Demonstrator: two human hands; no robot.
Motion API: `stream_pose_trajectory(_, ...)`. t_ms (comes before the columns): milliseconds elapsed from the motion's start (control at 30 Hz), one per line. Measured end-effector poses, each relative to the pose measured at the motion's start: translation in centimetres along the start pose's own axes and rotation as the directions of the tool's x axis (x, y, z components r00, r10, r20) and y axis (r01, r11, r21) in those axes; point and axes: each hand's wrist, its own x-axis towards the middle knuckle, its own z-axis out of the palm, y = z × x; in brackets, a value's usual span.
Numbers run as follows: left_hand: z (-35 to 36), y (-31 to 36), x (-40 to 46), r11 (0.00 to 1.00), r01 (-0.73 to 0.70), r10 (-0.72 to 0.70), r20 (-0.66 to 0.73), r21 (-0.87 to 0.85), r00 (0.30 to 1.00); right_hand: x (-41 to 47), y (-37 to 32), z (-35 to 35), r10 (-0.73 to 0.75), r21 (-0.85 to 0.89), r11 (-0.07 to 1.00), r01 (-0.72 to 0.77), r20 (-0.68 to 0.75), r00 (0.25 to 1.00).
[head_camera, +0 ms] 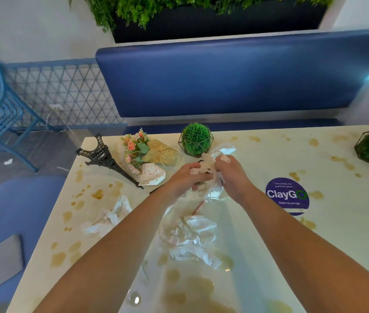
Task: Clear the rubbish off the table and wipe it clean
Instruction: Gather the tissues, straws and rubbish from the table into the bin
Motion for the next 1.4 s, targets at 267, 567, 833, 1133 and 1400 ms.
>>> stream_pose_trajectory(267,6.7,0.5,-0.9,0.933,-0.039,-0.049,0.235,0.358,0.971,-3.5,-2.4,-6.4,0.027,0.265,0.964,0.004,-0.113,0.993)
stream_pose_trajectory(567,18.4,4.4,-1.8,0.997,-0.019,0.008,0.131,0.079,0.991,-9.1,-1.0,-18.5,-0.051,-0.148,0.989,0.022,-0.202,0.978)
stream_pose_trajectory(833,29.7,6.6,-0.8,0.982,0.182,-0.168,0.195,-0.056,0.966,-14.6,1.0,-29.5,-0.139,-0.112,0.985,0.133,-0.047,0.989)
stream_pose_trajectory(1133,40.0,9.1,-0.5,0.979,0.055,-0.109,0.274,0.198,0.956,-17.1,2.0,-39.0,-0.053,0.022,0.997,0.067,-0.390,0.919)
stream_pose_trajectory(1400,49.8,10.6,1.4,0.972,0.010,-0.104,0.387,0.235,0.916,-19.6,2.6,-46.5,0.048,0.216,0.971,0.103,-0.598,0.800)
